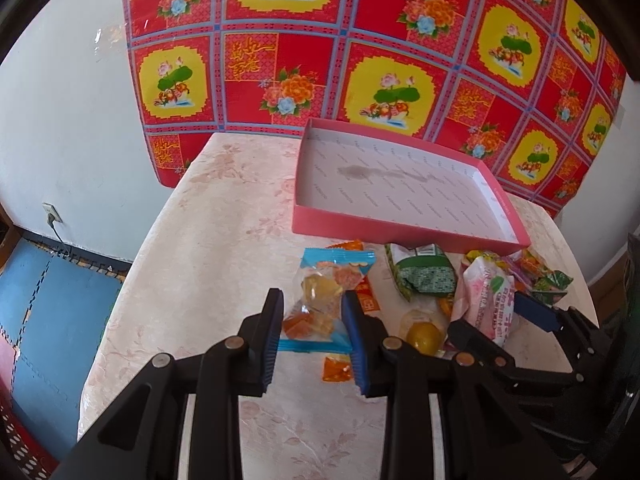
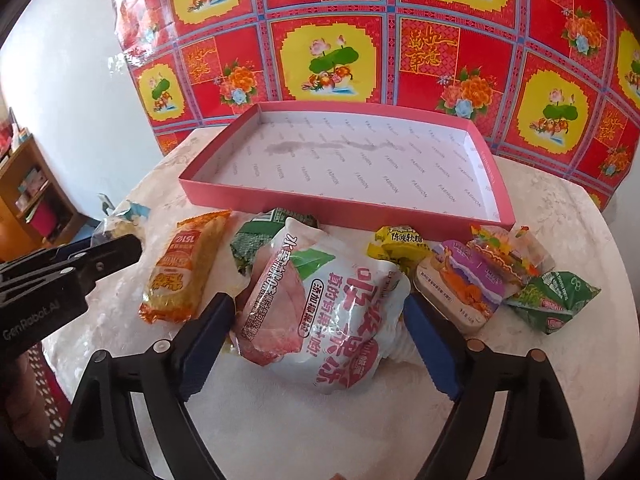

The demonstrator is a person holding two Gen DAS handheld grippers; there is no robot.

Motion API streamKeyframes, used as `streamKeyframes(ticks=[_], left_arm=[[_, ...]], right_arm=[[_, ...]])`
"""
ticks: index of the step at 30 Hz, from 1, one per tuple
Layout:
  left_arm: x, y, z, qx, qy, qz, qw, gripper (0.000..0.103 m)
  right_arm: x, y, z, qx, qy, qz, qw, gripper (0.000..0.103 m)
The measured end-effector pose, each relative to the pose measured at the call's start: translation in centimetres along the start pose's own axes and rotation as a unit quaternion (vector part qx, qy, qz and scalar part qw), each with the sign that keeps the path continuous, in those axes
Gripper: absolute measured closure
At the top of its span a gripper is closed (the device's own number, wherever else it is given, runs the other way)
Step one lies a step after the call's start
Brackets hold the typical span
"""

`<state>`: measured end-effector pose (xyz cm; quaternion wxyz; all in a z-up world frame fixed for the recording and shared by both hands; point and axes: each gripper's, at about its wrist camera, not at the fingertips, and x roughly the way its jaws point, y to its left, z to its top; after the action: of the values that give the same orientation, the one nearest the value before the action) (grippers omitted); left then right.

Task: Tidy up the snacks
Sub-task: 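Carry the candy in the left gripper into the pink box while the right carries the pouch there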

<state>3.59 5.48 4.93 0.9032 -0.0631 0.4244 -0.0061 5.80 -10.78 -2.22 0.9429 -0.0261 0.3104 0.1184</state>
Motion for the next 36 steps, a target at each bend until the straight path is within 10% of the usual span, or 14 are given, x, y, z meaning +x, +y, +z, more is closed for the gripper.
streamKeyframes(ticks=[36], left_arm=[[4.1, -5.1, 9.5, 0.048, -0.012, -0.027, 0.9984, 0.072]], right_arm=[[0.3, -6.0, 11.3, 0.016, -0.005, 0.045, 0.999, 0.015]])
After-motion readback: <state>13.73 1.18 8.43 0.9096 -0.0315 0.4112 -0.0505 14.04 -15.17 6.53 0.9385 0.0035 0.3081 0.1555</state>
